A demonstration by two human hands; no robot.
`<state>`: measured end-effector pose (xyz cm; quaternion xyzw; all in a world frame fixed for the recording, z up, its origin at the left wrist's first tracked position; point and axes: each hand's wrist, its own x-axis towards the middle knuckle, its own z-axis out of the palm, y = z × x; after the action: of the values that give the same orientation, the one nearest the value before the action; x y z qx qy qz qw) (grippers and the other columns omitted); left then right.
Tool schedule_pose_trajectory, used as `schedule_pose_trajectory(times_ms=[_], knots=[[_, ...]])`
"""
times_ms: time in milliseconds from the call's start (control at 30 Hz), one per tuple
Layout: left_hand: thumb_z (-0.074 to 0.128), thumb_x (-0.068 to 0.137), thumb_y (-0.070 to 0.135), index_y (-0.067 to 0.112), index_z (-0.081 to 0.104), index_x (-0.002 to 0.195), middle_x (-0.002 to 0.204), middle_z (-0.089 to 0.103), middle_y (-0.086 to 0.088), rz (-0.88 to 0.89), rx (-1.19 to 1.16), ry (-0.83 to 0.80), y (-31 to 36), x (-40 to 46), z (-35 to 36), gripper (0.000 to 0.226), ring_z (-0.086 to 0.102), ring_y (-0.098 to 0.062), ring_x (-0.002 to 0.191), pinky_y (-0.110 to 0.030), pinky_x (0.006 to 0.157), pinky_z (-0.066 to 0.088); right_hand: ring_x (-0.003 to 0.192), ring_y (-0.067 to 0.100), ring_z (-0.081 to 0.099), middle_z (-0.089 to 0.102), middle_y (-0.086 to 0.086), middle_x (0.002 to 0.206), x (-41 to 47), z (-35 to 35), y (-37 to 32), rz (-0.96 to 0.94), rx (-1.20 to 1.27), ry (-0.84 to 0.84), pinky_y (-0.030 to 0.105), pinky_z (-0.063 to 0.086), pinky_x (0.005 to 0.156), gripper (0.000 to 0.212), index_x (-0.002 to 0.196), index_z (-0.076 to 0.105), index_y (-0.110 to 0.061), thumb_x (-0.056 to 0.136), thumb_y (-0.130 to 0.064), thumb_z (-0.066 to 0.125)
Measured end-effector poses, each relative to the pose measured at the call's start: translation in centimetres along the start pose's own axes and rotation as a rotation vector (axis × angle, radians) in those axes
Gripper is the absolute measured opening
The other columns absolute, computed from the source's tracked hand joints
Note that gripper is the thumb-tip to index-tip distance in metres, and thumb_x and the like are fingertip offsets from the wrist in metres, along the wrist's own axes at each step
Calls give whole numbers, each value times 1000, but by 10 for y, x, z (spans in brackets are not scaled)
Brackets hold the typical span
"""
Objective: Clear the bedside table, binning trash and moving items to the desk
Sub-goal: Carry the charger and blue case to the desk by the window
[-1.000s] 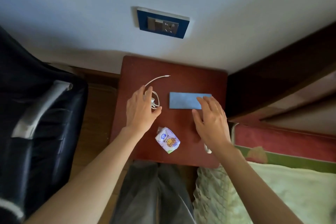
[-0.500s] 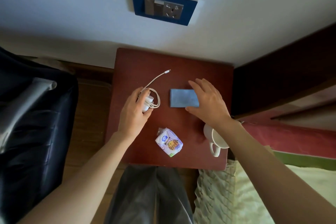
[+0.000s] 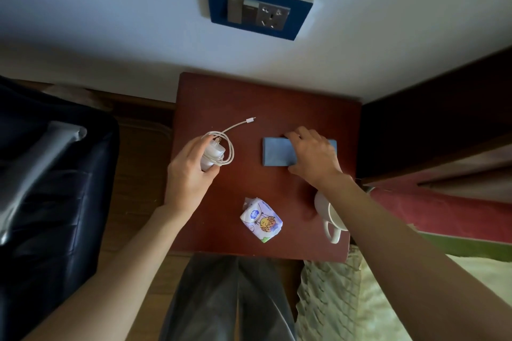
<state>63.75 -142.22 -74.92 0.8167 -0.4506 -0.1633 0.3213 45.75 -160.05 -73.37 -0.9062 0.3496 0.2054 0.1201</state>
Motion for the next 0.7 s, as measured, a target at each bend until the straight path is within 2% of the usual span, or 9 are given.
schedule_pose_trajectory(times_ms=[133,267,467,700], knots=[[77,66,-1,6,60,118,115,65,-10,-2,-1,23,4,1,-19,55,63,-22,103,-31,88,50,105,28,52,53,7,119,-4,-7,-2,-16,10,32,38,45,85,75,129,51,-17,61,-28,80],[76,66,-3,6,61,117,116,65,-9,-7,3,38,18,0,-45,54,63,-22,104,-34,89,51,81,32,59,61,9,97,-15,-30,-6,-36,69,204,37,51,65,76,110,63,-14,38,-27,84],[75,65,-4,7,61,117,116,65,-8,-21,18,119,69,-14,-102,54,63,-22,104,-36,88,52,89,29,59,60,6,103,-65,-95,-23,-68,247,362,36,51,65,70,116,59,-12,52,-34,77],[79,61,-4,9,59,118,115,65,-9,-78,57,205,141,-72,-177,62,61,-20,103,-21,90,44,90,26,57,60,4,106,-151,-166,-40,-148,339,422,34,50,68,68,117,58,-11,56,-30,82]])
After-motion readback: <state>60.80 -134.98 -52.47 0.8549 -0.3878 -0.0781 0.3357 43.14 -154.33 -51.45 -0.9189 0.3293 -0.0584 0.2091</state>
